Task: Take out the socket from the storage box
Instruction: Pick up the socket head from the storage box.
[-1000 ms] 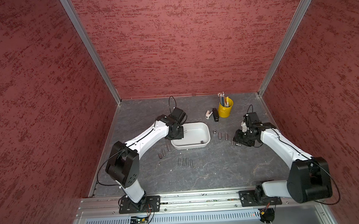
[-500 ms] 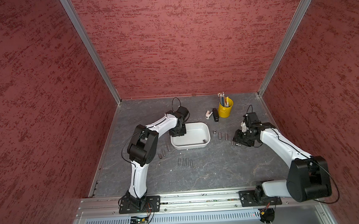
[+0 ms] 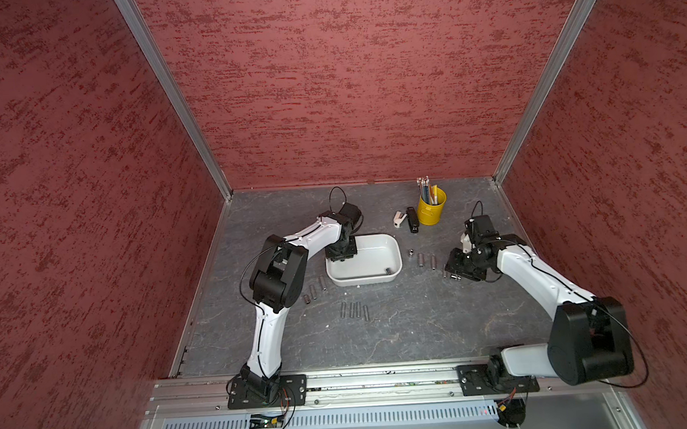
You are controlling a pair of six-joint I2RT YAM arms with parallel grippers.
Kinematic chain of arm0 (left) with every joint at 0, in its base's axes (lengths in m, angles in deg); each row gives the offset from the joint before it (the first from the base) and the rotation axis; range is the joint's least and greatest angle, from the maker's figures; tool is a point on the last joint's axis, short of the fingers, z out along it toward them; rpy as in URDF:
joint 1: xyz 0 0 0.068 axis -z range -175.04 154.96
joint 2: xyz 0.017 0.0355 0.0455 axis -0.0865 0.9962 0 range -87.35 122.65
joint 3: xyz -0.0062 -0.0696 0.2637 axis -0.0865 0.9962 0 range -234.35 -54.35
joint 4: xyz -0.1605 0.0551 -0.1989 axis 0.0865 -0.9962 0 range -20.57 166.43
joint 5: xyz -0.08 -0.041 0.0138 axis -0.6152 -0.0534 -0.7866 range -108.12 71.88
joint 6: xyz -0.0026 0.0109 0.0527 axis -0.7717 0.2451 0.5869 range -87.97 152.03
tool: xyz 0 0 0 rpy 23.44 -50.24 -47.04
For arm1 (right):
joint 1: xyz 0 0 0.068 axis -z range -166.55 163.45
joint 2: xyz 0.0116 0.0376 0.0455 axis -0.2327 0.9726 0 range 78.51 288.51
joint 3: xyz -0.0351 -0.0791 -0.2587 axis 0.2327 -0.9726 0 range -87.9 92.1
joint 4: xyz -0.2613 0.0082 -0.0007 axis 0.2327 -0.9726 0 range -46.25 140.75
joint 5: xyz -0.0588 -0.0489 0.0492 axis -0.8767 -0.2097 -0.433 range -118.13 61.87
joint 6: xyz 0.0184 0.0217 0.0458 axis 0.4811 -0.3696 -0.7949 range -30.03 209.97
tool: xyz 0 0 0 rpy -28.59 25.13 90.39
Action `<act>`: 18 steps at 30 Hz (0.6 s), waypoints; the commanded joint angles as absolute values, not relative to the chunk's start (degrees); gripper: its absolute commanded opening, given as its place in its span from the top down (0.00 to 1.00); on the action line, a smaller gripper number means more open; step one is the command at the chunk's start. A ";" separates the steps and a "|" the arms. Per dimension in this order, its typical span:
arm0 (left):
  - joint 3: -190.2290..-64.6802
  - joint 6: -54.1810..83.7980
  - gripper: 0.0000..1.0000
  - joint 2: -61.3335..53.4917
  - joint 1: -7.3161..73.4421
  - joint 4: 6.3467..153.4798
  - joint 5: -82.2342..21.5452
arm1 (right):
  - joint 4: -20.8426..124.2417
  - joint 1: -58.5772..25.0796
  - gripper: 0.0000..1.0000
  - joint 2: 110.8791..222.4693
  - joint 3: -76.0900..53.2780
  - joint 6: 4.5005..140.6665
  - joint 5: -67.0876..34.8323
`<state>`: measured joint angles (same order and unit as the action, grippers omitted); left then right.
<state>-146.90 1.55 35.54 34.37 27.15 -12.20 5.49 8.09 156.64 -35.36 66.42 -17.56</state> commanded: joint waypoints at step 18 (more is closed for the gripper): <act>-145.93 2.54 0.83 21.79 34.73 23.36 -14.67 | 6.40 8.09 0.48 155.82 -36.17 66.68 -16.97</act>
